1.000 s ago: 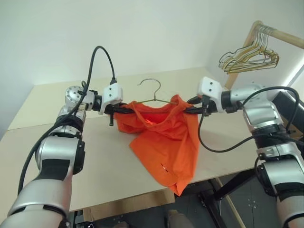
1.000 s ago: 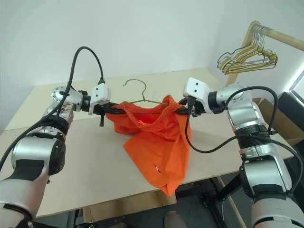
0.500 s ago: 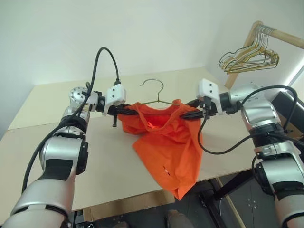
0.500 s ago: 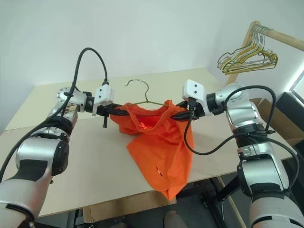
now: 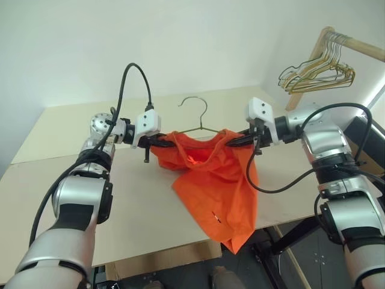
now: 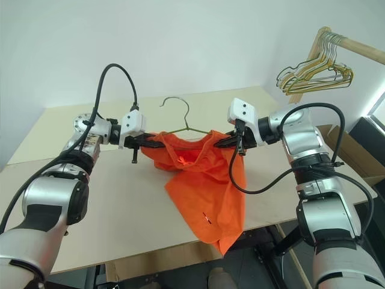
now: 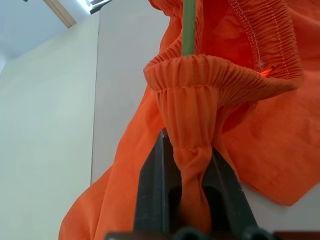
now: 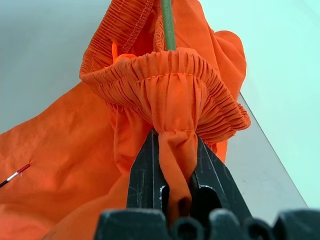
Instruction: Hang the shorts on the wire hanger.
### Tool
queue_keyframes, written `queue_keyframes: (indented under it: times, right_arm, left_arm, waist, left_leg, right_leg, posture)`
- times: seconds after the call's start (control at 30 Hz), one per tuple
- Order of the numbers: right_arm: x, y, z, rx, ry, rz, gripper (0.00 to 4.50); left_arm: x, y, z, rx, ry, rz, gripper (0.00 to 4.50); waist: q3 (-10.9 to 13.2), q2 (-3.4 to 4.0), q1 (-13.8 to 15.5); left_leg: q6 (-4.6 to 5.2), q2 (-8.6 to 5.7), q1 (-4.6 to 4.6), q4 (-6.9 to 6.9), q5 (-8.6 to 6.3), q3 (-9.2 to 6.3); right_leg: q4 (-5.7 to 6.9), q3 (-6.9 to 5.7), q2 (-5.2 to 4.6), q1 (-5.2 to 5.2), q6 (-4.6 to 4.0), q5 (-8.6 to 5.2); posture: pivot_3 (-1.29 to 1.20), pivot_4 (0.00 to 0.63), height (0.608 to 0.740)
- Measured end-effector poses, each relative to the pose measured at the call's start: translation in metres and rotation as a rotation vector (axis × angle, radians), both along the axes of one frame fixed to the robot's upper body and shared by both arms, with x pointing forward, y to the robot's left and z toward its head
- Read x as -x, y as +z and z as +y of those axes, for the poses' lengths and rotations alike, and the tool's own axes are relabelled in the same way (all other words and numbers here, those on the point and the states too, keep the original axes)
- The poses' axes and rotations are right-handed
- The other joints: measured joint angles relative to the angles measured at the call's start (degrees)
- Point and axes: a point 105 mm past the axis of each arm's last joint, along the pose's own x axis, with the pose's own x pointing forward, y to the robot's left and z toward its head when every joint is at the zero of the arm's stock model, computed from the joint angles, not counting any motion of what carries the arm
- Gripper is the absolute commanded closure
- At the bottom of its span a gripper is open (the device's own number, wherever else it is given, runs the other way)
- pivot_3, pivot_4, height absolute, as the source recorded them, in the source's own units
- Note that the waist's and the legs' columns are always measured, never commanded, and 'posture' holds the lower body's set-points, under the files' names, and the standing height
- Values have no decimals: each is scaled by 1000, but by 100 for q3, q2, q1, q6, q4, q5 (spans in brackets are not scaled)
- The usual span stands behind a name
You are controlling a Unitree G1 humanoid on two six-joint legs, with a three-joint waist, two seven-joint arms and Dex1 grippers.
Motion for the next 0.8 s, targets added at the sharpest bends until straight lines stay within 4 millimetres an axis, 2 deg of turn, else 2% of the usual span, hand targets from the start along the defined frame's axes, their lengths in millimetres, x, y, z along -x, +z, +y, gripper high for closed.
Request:
queue_keyframes:
  times: [0.03, 0.23, 0.43, 0.63, 0.8]
  right_arm:
    - [0, 0, 0, 0, -3, 3, 4500]
    - [0, -7, -6, -1, -44, 38, 4500]
    - [1, -13, -26, -49, -146, 100, 4500]
    - [-4, -2, -60, -207, -399, 164, 4500]
    - [4, -1, -88, -264, -631, 210, 4500]
  left_arm:
    - [0, 0, 1, 1, 5, 0, 3829]
    - [-4, 5, 12, 11, 57, 6, 1896]
    - [-11, 39, 24, 135, 131, -43, 88]
    - [-21, 97, 47, 471, 272, -109, 36]
    - [-12, 106, 52, 593, 209, -92, 36]
  waist:
    - [0, 0, -3]
    - [0, 0, -7]
    - [0, 0, 4]
    - [0, 0, -1]
    - [-1, 1, -11]
  left_leg:
    - [0, 0, 0, 0, 0, 0]
    - [0, 0, 0, 0, 0, -2]
    - [0, -1, -5, 0, 0, -4]
    - [0, 1, -1, 0, 0, -5]
    - [0, 4, -3, 0, 0, -3]
  right_leg:
    - [0, 0, 0, 0, 0, 0]
    - [1, 0, 1, -1, 0, 0]
    - [-3, -3, -1, -2, 0, 0]
    - [-2, -3, -2, 0, 1, 0]
    - [-2, -3, -1, -1, 0, 0]
  posture:
    - [-118, 0, 740]
    - [-123, 0, 740]
    - [-138, 0, 740]
    - [-166, 0, 740]
    - [-182, 0, 740]
